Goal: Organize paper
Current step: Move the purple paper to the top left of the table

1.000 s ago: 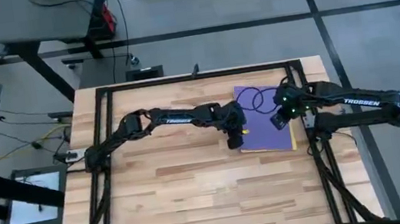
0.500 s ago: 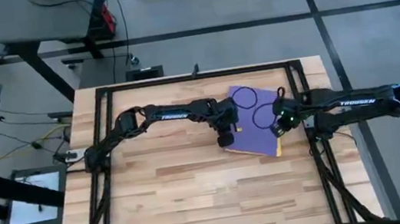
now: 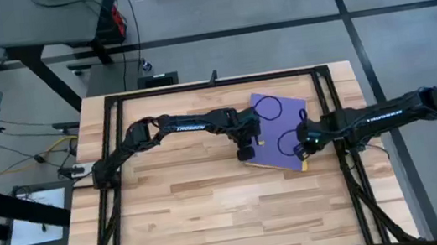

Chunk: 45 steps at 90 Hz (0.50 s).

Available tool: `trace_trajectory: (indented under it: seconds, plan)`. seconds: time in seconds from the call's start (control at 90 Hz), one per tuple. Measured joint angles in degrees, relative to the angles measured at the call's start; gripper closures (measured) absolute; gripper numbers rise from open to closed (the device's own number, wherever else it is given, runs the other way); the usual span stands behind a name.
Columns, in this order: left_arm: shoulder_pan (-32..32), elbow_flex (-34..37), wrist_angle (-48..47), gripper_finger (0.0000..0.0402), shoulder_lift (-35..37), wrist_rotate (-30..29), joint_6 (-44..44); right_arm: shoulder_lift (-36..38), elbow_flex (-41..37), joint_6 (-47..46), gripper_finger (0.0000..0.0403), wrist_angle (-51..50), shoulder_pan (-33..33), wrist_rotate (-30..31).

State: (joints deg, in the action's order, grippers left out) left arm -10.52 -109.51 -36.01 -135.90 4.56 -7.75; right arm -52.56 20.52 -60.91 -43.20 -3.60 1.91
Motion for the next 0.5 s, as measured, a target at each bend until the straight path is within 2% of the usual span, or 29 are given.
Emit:
trace_trajectory:
  seconds: [0.2,0.322,0.5]
  plan:
    - [0.02,0.0,-0.7,0.0402,0.02,0.06,0.33,0.15,-2.01,-1.06,0.0403,2.16,0.18,0.34]
    - [-0.18,-0.04,-2.27,0.0402,0.07,0.09,5.18,0.15,-2.1,-2.99,0.0403,2.48,0.2,1.4]
    - [-0.39,-0.26,-11.2,0.0402,0.48,-2.48,8.68,0.13,-2.17,-5.15,0.0403,2.03,0.2,1.76]
